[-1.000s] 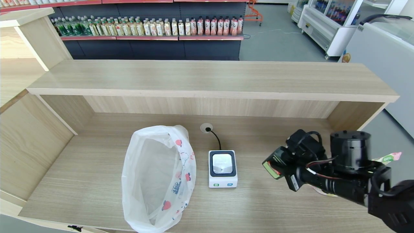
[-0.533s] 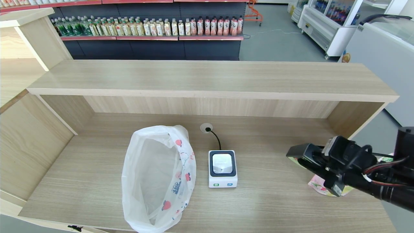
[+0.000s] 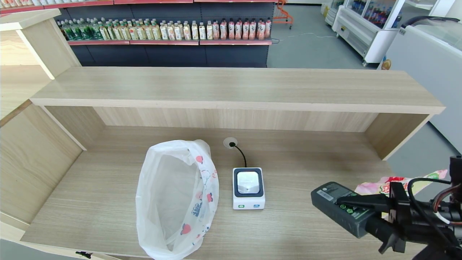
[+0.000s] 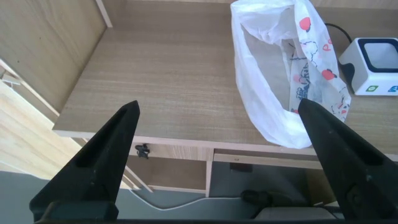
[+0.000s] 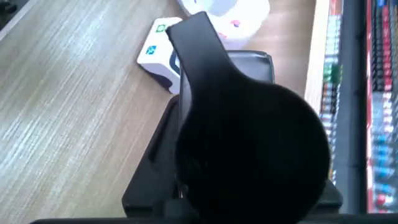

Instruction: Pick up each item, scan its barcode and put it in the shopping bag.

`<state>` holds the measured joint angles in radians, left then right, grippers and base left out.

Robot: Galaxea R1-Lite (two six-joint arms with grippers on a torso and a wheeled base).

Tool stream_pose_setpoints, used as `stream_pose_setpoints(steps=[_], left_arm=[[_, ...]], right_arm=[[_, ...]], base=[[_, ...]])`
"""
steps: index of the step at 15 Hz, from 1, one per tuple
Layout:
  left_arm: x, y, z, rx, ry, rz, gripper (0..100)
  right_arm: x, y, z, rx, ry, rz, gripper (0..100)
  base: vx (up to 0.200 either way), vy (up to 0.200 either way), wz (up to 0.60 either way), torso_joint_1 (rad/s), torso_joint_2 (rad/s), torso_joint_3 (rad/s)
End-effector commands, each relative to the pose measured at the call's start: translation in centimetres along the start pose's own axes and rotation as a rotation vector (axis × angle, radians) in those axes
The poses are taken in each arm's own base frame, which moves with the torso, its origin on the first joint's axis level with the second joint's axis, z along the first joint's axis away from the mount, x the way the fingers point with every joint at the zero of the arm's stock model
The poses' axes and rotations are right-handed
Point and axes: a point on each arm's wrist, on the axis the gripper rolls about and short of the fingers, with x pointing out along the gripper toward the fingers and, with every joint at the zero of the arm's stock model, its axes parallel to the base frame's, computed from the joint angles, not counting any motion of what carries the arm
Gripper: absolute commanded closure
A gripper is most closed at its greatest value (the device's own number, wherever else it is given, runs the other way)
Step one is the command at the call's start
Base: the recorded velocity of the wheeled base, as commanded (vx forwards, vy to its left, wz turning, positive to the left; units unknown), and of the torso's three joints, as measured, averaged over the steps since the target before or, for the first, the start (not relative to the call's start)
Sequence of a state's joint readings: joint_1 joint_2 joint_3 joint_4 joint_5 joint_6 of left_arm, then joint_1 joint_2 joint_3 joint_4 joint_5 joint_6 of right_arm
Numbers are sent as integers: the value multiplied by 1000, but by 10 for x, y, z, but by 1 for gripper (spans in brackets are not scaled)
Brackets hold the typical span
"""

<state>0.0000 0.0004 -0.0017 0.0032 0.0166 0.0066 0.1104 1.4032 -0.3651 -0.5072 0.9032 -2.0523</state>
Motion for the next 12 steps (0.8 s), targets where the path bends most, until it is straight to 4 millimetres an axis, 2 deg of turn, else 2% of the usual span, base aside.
stream_pose_setpoints(steps=[1,3,5,9,12], left_arm=[[0,0,0,0,0,0,0],[0,0,0,1,0,0,0],[0,0,0,0,0,0,0],[0,0,0,0,0,0,0],[0,0,0,0,0,0,0]], right_arm=[[10,25,-1,-61,-91,106,100],[18,36,-4,-205,-139,132,100],[32,37,-4,-294,-199,124,100],[96,23,6,-465,-414,-5,100],[115,19,-2,-496,-428,-28,100]], base=[[0,0,0,0,0,0],[0,0,0,0,0,0],[0,0,0,0,0,0],[0,0,0,0,0,0],[0,0,0,0,0,0]])
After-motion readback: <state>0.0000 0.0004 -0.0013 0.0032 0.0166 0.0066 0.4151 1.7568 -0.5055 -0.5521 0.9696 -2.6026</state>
